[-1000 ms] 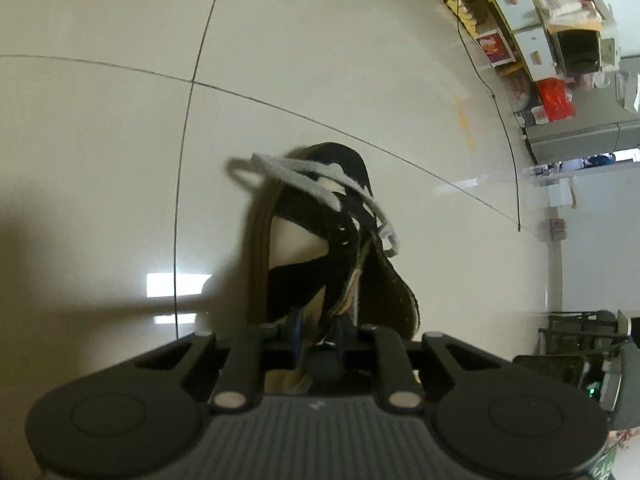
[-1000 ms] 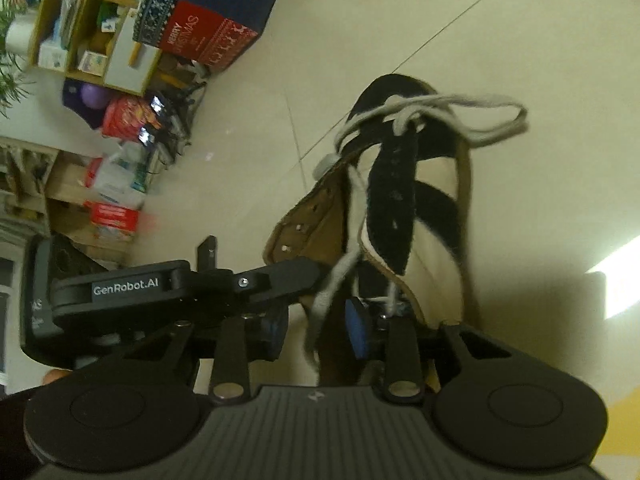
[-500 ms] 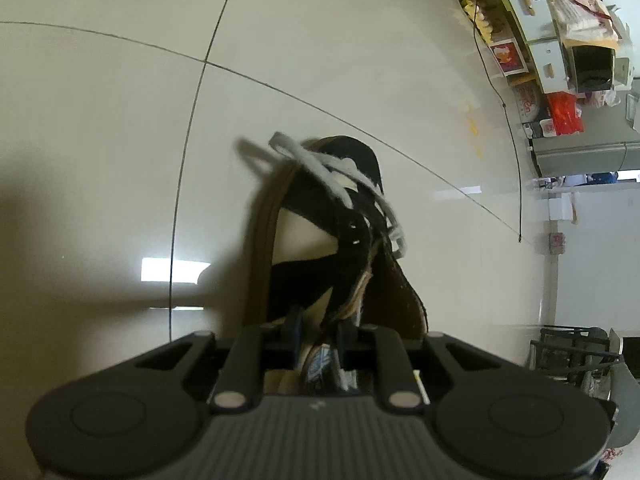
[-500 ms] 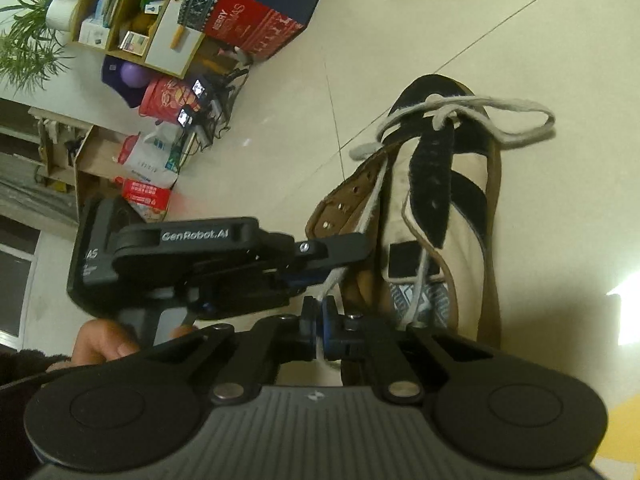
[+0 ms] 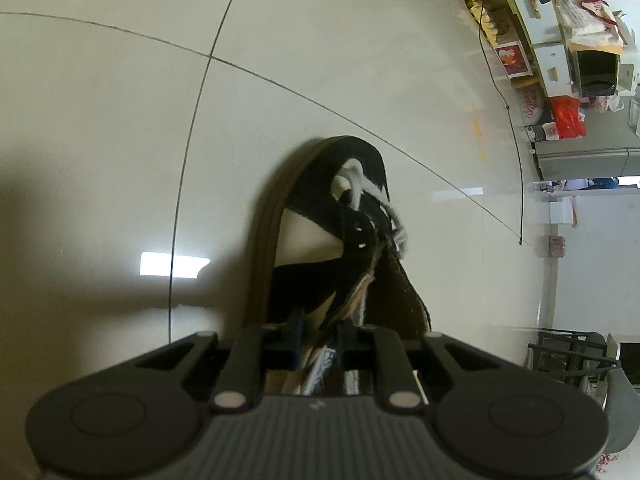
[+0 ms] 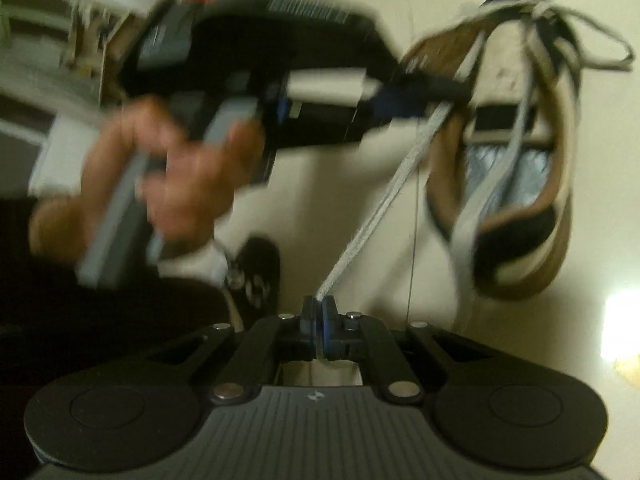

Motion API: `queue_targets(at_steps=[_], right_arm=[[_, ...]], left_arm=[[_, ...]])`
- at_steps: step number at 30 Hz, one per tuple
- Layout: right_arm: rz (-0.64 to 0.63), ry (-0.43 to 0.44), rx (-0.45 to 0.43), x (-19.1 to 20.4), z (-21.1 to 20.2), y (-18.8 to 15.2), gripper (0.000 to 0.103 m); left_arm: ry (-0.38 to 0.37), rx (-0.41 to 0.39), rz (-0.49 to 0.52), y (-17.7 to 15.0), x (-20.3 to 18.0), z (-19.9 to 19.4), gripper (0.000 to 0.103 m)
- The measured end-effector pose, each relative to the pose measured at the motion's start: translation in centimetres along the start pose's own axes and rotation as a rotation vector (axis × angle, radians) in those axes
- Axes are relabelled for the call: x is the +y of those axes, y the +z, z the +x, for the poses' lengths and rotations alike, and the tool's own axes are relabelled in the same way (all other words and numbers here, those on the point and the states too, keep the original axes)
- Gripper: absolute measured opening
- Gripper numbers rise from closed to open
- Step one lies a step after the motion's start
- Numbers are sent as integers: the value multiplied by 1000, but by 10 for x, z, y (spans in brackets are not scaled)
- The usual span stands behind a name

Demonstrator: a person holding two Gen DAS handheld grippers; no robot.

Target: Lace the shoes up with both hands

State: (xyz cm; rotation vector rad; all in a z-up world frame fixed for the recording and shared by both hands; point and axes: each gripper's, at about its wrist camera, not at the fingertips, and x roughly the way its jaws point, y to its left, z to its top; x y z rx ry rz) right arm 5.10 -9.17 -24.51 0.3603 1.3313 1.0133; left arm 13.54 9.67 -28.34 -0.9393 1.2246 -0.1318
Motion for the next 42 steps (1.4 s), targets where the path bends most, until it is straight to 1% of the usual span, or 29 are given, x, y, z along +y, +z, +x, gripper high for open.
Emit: queue_targets(at_steps=[2, 5, 9, 13, 19, 21, 26, 31, 32, 34, 37, 39, 40, 42], right_arm=[[-49, -16, 60, 7, 11, -9, 4], [-67, -13, 113, 10, 22, -18, 4], [-89, -30, 163, 9, 31, -22, 4], [-84, -37, 192, 7, 38, -26, 4], [-103, -41, 253, 6, 48, -48, 4], [-102, -28, 287, 7, 54, -54, 4], [-132, -16, 398, 13, 72, -82, 4], [-120, -7, 454, 11, 80, -99, 4], [-119, -8, 457, 10, 81, -100, 4], [-98, -17, 434, 7, 78, -96, 4], [-46, -42, 371, -1, 69, -85, 11], [-6, -53, 305, -8, 56, -74, 40], [7, -60, 261, -12, 47, -68, 42], [18, -87, 176, -17, 30, -56, 42]], left_arm=[[0, 0, 1, 0, 0, 0, 15], [-1, 1, 1, 0, 0, 1, 15], [-3, 3, 2, 1, 0, 2, 15], [-4, 4, 2, 1, 0, 2, 15], [-6, 5, 4, 2, 0, 3, 15], [-6, 5, 3, 2, 0, 3, 15], [-7, 5, 6, 1, 0, 3, 15], [-9, 6, 9, 2, 1, 2, 15], [-10, 6, 10, 2, 1, 2, 15], [-12, 7, 13, 2, 1, 2, 15], [-13, 9, 24, 2, 1, 2, 15], [-11, 10, 37, 1, 0, 2, 15], [-10, 10, 42, 1, -1, 2, 15], [-11, 12, 45, 2, 0, 2, 16]])
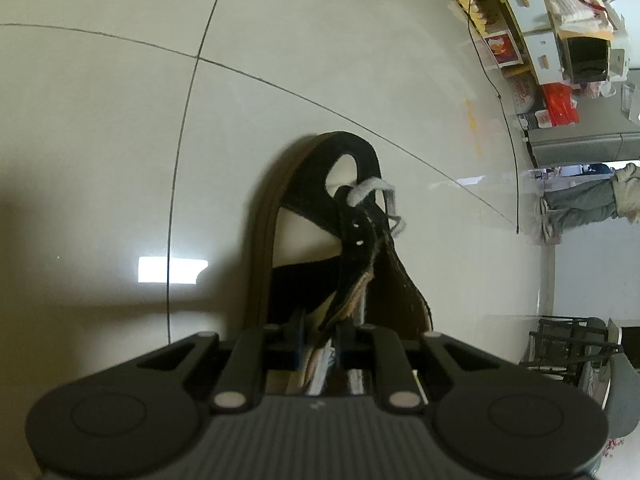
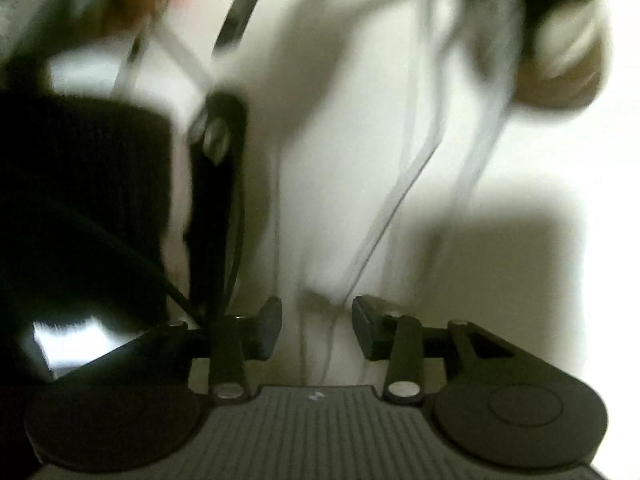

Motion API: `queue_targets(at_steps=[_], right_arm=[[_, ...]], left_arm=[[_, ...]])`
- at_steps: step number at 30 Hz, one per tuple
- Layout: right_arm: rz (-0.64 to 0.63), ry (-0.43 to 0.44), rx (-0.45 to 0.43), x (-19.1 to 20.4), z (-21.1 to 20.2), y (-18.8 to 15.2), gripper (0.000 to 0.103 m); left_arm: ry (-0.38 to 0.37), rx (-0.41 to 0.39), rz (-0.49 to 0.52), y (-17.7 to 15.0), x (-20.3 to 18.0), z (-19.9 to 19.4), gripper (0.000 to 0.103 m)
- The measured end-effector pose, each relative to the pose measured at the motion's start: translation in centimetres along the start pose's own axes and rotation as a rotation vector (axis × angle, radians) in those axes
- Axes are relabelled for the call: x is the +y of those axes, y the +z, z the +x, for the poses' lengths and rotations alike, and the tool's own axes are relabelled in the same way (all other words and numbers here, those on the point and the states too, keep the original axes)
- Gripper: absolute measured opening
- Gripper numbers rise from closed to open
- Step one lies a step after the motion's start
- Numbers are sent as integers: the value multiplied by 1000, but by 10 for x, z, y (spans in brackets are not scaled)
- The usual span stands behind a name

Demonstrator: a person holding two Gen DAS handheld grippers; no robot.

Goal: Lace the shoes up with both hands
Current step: 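Pull the grey lace taut with the right gripper while the left holds the shoe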

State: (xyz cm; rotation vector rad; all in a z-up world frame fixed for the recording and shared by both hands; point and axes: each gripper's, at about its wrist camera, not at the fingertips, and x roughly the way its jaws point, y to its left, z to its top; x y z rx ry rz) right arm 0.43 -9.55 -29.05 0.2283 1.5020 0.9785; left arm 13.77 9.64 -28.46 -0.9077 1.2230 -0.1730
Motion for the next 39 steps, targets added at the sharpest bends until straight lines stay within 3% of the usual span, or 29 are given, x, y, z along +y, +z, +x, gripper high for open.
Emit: queue_targets(at_steps=[8, 14, 16, 17, 18, 20, 31, 39], right_arm=[[46, -140, -200, -24, -44, 24, 42], [111, -145, -268, -29, -49, 35, 39], [150, -149, -263, -32, -46, 40, 31], [155, -162, -268, -30, -44, 44, 14], [154, -178, -275, -26, -43, 50, 3], [146, -186, -277, -25, -43, 51, 3], [-41, -96, -105, 7, -24, 14, 2], [-91, -87, 102, -3, 4, -20, 2]], left_arm=[[1, -2, 11, 0, 0, -1, 17], [6, -5, 20, -1, -2, 0, 17], [7, -7, 23, -1, -2, 0, 17], [8, -8, 24, -1, -2, 0, 17], [8, -9, 25, -1, -3, 0, 17], [9, -11, 27, -2, -3, 0, 17], [8, -12, 24, -3, -3, 1, 17], [5, -10, 24, -1, -3, 2, 17]])
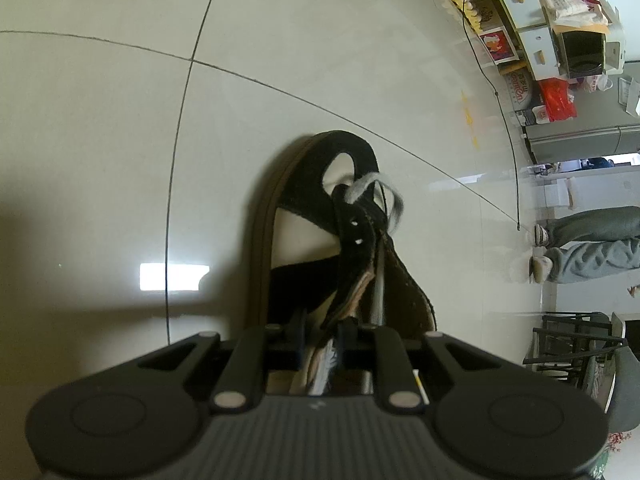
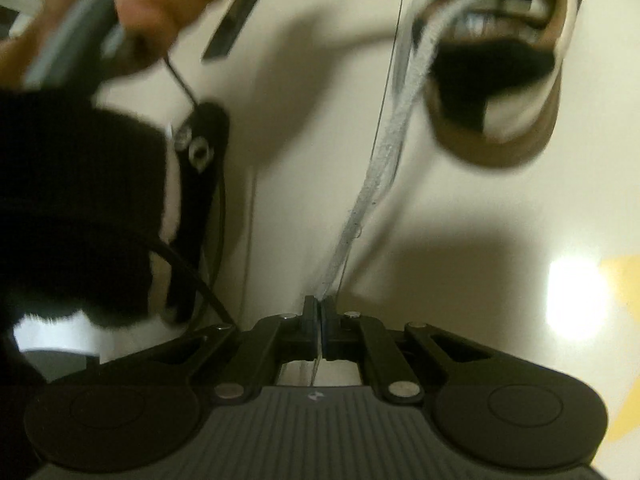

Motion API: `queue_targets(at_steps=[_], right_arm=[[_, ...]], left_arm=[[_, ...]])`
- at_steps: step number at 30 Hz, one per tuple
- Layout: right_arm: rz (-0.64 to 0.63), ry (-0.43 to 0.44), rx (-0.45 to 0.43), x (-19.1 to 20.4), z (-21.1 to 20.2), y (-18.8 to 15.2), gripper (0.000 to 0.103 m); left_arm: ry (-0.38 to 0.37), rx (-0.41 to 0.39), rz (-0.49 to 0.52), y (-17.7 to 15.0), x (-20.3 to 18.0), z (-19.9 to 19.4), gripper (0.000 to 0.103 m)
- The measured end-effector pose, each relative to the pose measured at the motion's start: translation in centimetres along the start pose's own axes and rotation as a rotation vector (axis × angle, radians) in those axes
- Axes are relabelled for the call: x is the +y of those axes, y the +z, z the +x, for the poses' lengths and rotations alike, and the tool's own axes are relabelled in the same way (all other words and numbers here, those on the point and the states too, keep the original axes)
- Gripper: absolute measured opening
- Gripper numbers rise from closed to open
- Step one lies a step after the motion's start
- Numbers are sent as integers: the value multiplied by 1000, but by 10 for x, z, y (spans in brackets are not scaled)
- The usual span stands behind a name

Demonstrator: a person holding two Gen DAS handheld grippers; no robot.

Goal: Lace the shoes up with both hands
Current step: 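Pull the grey lace taut with the right gripper while the left holds the shoe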

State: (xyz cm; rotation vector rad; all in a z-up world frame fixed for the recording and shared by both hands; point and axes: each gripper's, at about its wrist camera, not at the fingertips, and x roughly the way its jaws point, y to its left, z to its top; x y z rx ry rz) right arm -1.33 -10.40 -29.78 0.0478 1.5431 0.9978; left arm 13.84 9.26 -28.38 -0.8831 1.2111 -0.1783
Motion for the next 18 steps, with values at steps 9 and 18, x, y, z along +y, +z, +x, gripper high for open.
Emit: queue_targets(at_steps=[9, 18], right_arm=[[20, 1, 126, -16, 17, -26, 2], [66, 8, 160, -34, 27, -38, 2]], left_arm=[[-2, 4, -2, 2, 0, 2, 16], [-10, 10, -6, 3, 2, 3, 16]])
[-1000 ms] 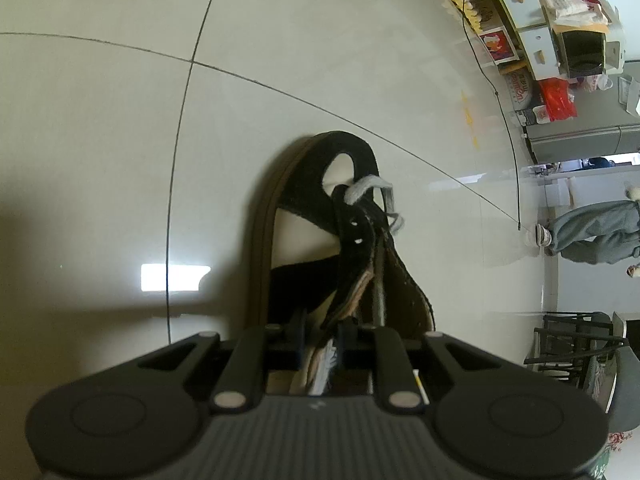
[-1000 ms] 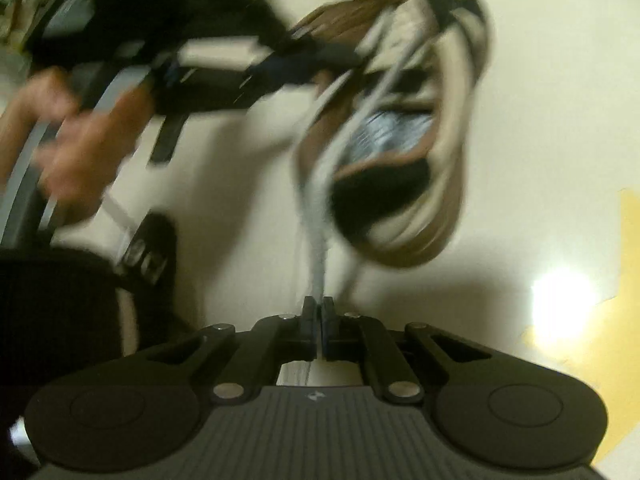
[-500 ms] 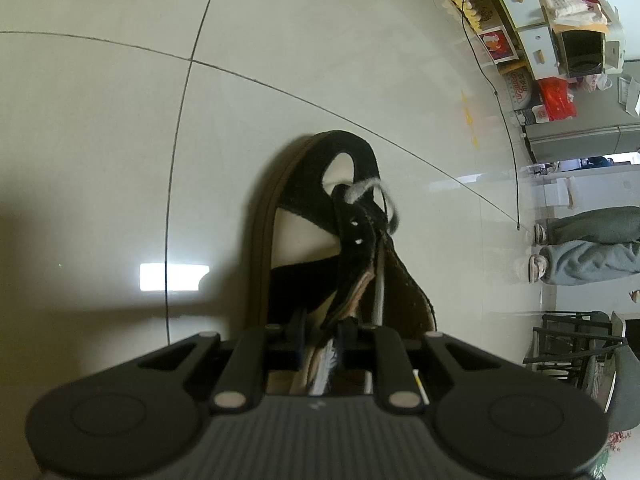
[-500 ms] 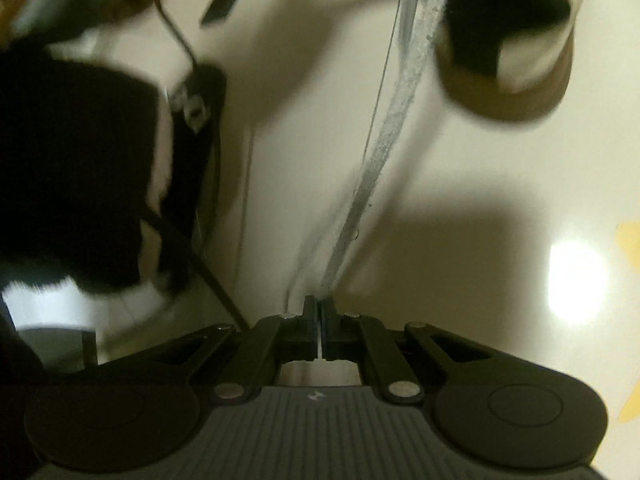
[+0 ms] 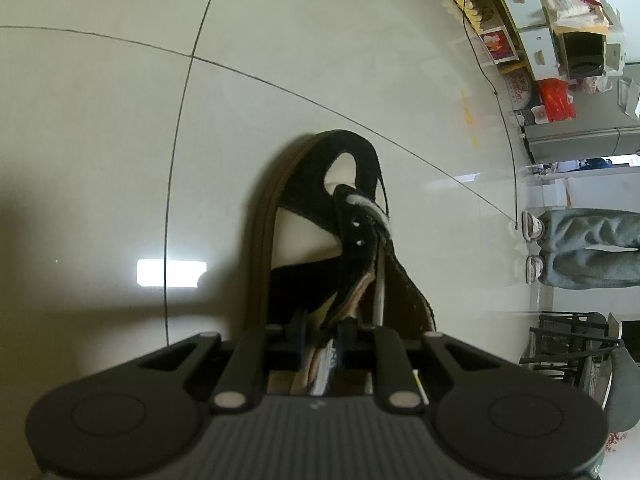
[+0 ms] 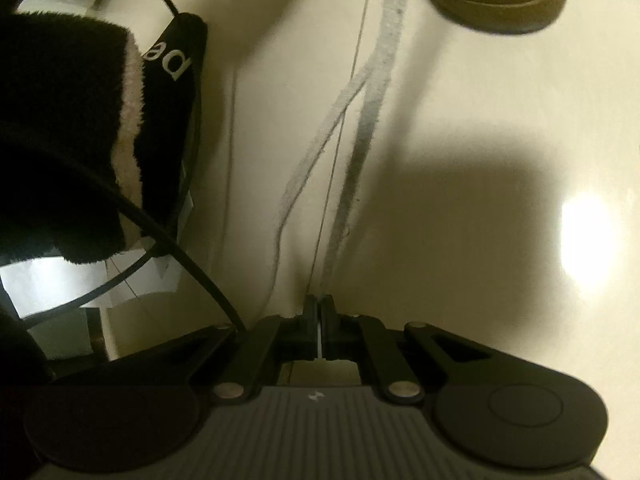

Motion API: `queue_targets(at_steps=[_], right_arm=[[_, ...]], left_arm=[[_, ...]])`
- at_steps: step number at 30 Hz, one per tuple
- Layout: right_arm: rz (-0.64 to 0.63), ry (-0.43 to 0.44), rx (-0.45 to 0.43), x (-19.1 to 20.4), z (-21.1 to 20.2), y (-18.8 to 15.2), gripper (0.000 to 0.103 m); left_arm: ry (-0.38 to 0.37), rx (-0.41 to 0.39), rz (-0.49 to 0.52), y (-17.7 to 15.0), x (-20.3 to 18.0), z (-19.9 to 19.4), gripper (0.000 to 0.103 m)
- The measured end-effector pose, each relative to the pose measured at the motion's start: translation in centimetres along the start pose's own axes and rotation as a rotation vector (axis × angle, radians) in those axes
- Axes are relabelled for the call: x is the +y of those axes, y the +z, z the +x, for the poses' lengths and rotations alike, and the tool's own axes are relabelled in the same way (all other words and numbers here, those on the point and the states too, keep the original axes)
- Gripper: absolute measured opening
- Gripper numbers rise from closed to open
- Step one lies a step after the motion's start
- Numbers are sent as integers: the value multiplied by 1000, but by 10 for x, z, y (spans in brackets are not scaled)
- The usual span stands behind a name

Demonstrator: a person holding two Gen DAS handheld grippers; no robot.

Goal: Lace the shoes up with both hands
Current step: 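Pull the grey lace taut with the right gripper while the left holds the shoe, then lower the sneaker to the floor with the left gripper and release it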

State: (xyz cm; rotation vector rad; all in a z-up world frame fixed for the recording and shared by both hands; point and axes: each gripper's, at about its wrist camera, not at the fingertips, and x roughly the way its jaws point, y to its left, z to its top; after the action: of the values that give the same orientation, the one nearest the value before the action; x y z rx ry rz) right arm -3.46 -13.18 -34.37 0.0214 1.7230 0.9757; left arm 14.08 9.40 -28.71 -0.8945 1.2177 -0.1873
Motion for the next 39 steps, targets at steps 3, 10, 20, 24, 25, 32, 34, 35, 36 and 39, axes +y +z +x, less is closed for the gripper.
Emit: queue_targets(at_steps=[3, 10, 20, 24, 25, 32, 34, 35, 36, 39], right_arm=[[56, 9, -26, -10, -1, -1, 4], [149, 42, -111, -18, -49, 6, 43], [248, -39, -293, -44, -82, 9, 43], [244, -114, -371, -25, -104, 26, 46], [239, -125, -375, -25, -104, 28, 46], [154, -248, -384, -22, -114, 40, 46], [171, -268, -409, -28, -126, 43, 46], [175, -281, -427, -31, -133, 45, 46], [175, -298, -448, -32, -139, 46, 46], [140, -401, -534, -22, -154, 57, 46]], left_arm=[[-2, 7, 16, 1, -1, 0, 16], [-64, 88, 112, 12, -2, -7, 32], [199, -280, 545, -13, 11, -55, 76], [342, -333, 549, -24, 19, -27, 78], [358, -337, 565, -25, 19, -20, 78], [422, -413, 671, -37, 19, 5, 87], [444, -429, 706, -39, 17, 10, 94], [454, -438, 722, -42, 16, 13, 96], [462, -446, 738, -44, 16, 16, 99], [475, -476, 760, -52, 19, 17, 103]])
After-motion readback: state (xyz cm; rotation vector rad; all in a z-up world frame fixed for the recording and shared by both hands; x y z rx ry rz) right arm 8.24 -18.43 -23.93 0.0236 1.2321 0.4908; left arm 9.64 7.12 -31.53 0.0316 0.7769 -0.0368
